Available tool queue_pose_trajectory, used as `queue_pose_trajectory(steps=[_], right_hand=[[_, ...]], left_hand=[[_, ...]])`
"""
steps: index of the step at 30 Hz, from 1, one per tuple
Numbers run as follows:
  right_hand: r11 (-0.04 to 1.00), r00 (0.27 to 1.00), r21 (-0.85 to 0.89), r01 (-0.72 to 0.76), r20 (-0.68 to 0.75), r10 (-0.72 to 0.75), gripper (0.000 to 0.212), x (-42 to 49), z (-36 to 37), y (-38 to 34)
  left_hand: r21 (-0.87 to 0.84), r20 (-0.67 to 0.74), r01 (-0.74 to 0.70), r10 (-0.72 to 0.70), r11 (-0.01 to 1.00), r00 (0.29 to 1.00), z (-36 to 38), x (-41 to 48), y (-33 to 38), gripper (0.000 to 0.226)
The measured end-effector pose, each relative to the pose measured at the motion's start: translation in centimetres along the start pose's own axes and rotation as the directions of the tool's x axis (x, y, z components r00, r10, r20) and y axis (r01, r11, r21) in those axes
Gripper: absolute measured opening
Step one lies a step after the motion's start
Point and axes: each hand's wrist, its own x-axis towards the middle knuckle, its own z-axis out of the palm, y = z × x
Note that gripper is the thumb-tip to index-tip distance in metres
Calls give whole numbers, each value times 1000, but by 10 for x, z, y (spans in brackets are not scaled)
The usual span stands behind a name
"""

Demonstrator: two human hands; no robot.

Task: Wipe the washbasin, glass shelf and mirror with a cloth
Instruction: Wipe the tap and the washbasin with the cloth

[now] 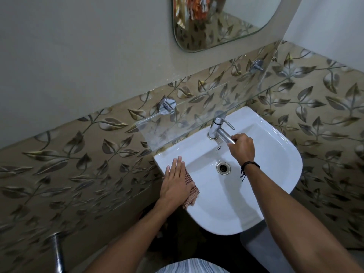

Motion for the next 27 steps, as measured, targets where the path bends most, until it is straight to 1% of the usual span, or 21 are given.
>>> queue_pose_trajectory(steps=[3, 8, 12, 14, 16, 18, 21, 27], right_hand=[[1000, 1000, -13, 11, -7, -11, 30, -1, -1, 0], [999, 1000, -19, 29, -4, -29, 30, -1, -2, 0], [999, 999, -14, 36, -6, -36, 30, -2, -4, -2], [999, 999, -17, 41, -8, -41, 29, -3, -5, -1], [999, 999, -21, 43, -3, -43, 29, -3, -5, 0], [999, 999, -24, 40, 5, -40, 28, -2, -5, -1], [999, 999, -30, 31, 12, -30, 27, -1, -4, -2], [999, 1000, -42, 20, 9, -20, 25, -1, -2, 1]], left_hand=[[27, 46, -37, 36, 999, 998, 6, 7, -10, 78], [-39, 10, -87, 88, 995, 996, 22, -14, 2, 70], [3, -1, -168, 168, 986, 986, 35, -34, 13, 66], [18, 2, -172, 172, 985, 985, 33, -30, 6, 64], [-4, 17, -130, 130, 992, 991, 25, -14, -7, 62], [-33, 30, -51, 52, 998, 998, 12, 8, -26, 61], [-29, 52, 26, -24, 999, 998, -6, 33, -48, 61], [-68, 56, 117, -114, 991, 992, 4, 29, -41, 61]])
